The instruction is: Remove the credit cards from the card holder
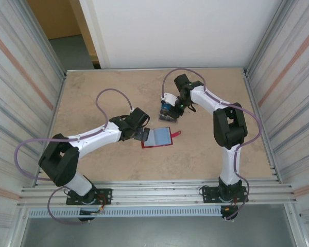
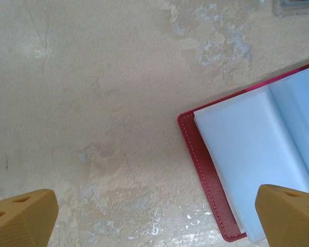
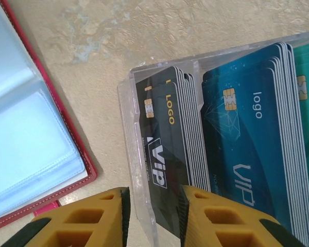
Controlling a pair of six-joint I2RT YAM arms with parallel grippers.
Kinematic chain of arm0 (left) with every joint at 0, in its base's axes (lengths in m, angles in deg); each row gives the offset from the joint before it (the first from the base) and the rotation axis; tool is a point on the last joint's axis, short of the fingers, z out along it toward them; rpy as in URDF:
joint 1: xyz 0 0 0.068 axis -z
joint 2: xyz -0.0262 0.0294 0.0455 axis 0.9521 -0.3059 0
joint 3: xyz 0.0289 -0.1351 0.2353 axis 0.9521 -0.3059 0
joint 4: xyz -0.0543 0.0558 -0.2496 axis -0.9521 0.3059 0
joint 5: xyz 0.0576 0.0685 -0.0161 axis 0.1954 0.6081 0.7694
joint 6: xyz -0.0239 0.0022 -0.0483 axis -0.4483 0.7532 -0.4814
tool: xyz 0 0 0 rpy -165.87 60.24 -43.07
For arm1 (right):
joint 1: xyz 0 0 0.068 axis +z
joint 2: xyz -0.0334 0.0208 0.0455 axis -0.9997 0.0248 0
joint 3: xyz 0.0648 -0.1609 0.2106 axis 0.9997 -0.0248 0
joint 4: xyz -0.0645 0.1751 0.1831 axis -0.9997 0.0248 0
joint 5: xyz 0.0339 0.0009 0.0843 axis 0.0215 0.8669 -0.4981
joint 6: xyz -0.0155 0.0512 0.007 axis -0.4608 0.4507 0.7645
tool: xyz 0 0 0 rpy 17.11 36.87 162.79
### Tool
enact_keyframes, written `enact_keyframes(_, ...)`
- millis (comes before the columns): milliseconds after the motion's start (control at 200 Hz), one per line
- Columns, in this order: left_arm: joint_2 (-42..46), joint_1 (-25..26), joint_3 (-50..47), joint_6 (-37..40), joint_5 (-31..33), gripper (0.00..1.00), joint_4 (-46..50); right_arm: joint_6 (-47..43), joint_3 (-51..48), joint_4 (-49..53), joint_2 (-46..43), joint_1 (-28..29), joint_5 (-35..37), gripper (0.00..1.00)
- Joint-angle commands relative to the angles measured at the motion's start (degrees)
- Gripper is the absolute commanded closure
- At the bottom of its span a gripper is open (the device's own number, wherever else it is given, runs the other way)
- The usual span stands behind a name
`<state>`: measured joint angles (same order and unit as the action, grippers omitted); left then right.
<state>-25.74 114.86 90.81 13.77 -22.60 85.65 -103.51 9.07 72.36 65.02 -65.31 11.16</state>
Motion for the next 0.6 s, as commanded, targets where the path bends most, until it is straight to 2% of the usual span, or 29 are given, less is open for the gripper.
enact_keyframes(0, 2.6, -0.6, 0.3, -1.3, 0.8, 0.01, 1.0, 1.3, 0.2, -0.2, -2.1, -0.1, 0.8, 0.67)
enact_keyframes(200, 6.6, -1.3, -2.0, -2.4, 2.6, 0.01, 0.1, 7.6, -6.1, -7.5, -10.1, -0.1, 2.5, 0.64)
enact_keyframes(261, 8.8, -2.0, -3.7, -2.8, 3.8, 0.01, -0.3, 10.8, -9.9, -11.7, -13.7, -0.3, 4.1, 0.58)
enact_keyframes(471, 19.9, -8.5, -12.8, -1.7, 5.5, 0.01, -4.2, 23.7, -22.5, -21.6, -27.6, -3.4, 10.3, 0.50)
enact_keyframes(546, 23.6, -11.0, -15.9, 0.5, 6.5, 0.01, -6.2, 28.4, -27.8, -25.6, -32.7, -5.3, 12.1, 0.44)
enact_keyframes(596, 25.7, -11.8, -17.6, 2.4, 8.2, 0.01, -7.5, 31.4, -31.5, -28.0, -36.4, -6.7, 12.9, 0.34)
